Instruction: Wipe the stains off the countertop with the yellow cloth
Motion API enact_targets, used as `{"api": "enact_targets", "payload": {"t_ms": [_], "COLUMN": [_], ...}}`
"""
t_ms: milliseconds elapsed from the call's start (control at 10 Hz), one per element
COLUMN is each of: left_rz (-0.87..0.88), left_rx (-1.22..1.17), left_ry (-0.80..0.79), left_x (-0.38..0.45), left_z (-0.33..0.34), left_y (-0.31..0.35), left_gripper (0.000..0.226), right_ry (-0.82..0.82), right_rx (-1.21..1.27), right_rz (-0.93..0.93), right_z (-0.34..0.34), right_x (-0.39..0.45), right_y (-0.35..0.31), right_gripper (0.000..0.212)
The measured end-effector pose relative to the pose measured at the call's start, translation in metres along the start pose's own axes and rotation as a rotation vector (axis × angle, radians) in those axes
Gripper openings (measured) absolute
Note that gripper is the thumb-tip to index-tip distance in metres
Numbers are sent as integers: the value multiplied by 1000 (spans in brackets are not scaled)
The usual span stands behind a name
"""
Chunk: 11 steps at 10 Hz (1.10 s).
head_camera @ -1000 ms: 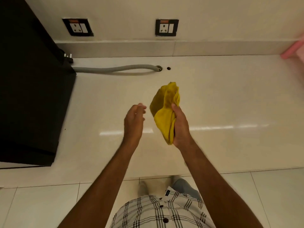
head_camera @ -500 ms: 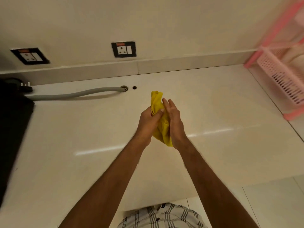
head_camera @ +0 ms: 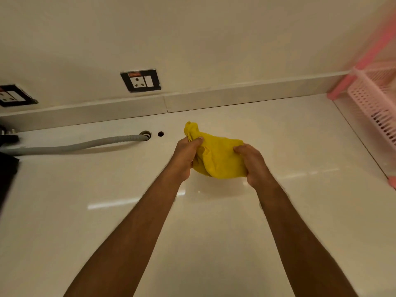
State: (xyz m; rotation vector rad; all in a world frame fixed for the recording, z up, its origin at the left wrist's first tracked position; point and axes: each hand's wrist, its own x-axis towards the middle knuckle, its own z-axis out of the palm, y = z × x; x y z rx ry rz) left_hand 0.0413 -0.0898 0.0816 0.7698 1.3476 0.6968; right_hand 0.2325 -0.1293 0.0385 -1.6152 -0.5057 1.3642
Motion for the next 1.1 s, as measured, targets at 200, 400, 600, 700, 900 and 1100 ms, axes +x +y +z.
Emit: {"api": "enact_targets", "payload": {"t_ms": [200, 400, 600, 700, 900, 1100], "left_rz": [-73, 75, 154, 262, 316, 390], "left_rx": [34, 71, 843, 1102, 1220, 1231], "left_ry": [6, 125, 285, 270, 243, 205], "left_x": [64, 127, 159, 161, 158, 137], "left_z": [0, -3, -4, -3, -9, -24], "left_y": [22, 32, -8, -23, -25, -28], "left_gripper": [48, 52, 60, 55, 52, 60], "right_ry": [34, 100, 211, 227, 253, 164], "right_rx": [-211, -371, -960, -1087, -1177, -1176], "right_rz": [-242, -395, -450, -566, -629, -673], "right_z": [11, 30, 36, 38, 44, 46], "right_x": [74, 140, 164, 164, 161, 141], "right_y": [-40, -48, -4, 11, 9, 13], "right_gripper": [42, 44, 55, 46, 37, 52]}}
